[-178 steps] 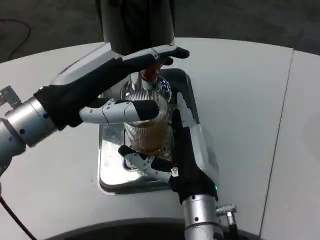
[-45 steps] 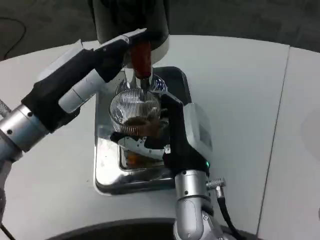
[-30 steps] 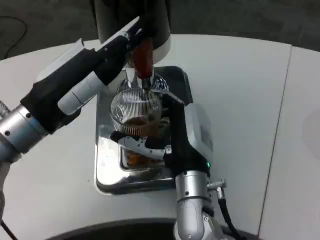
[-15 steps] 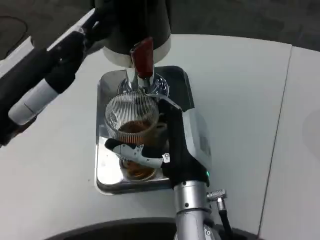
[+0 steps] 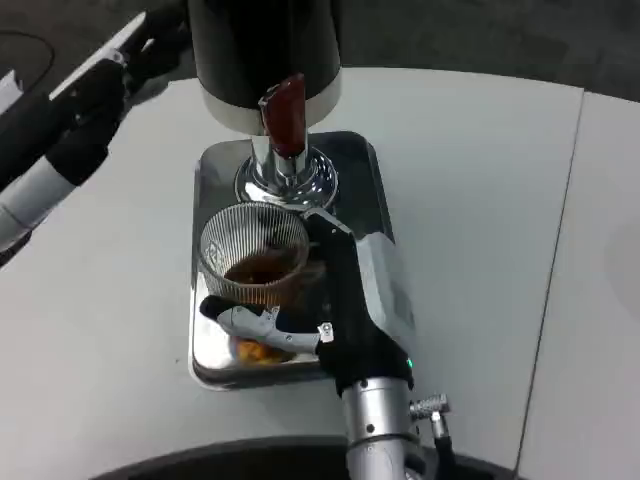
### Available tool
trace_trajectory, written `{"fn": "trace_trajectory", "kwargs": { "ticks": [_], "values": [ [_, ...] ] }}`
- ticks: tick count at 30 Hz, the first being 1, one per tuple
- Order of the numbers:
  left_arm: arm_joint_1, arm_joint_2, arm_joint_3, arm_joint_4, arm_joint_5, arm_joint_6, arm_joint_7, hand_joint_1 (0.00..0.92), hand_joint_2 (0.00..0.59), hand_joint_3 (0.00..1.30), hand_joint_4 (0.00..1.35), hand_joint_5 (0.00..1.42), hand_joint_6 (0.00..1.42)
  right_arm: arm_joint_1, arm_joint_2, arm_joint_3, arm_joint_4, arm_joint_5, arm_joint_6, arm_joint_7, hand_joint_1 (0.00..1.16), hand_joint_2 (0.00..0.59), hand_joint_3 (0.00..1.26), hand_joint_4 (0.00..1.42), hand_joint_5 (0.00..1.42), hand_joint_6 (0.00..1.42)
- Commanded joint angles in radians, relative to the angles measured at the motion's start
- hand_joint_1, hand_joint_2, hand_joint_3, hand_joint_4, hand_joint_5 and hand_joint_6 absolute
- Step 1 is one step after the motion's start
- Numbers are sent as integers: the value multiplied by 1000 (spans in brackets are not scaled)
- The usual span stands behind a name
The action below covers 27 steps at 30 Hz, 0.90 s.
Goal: Grasp the cup under the faucet to collect the drink, then remove the cup.
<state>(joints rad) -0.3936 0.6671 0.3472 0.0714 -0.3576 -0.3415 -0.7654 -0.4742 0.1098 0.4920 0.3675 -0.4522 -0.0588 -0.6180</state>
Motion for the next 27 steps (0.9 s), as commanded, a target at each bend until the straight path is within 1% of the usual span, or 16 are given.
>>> {"fn": "trace_trajectory", "kwargs": {
  "ticks": [1, 7, 9, 12, 15, 19, 22, 27],
  "values": [
    [56, 37, 40, 40, -7, -63, -43, 0, 78, 0, 0, 0, 0, 77, 72, 30, -102, -23, -4, 31, 935, 115, 761, 799, 994, 982],
    [115, 66, 80, 101, -6, -155, -94, 0, 78, 0, 0, 0, 0, 154, 56, 53, -209, -39, 11, 83, 935, 115, 761, 799, 994, 982],
    [135, 78, 98, 127, 5, -221, -107, 0, 78, 0, 0, 1, 2, 171, 48, 59, -245, -42, 18, 101, 935, 115, 761, 799, 994, 982],
    [160, 101, 109, 174, 23, -336, -125, 0, 78, 0, 0, 30, 10, 204, 26, 62, -316, -43, 33, 139, 934, 116, 761, 799, 1003, 982],
    [188, 123, 118, 229, 42, -454, -139, 0, 85, 0, 0, 43, 19, 230, 9, 55, -369, -40, 47, 173, 934, 116, 762, 799, 1005, 982],
    [213, 158, 117, 298, 61, -577, -141, 0, 88, 0, 0, 50, 21, 269, -25, 43, -445, -40, 62, 228, 934, 116, 762, 799, 1006, 982],
    [226, 175, 109, 331, 68, -641, -132, 0, 98, 1, 0, 63, 31, 292, -43, 39, -490, -44, 72, 268, 934, 116, 762, 799, 1006, 982],
    [254, 197, 102, 354, 63, -700, -124, 0, 99, 6, 0, 78, 37, 326, -59, 31, -556, -53, 85, 328, 934, 116, 762, 799, 1006, 982]
  ]
}}
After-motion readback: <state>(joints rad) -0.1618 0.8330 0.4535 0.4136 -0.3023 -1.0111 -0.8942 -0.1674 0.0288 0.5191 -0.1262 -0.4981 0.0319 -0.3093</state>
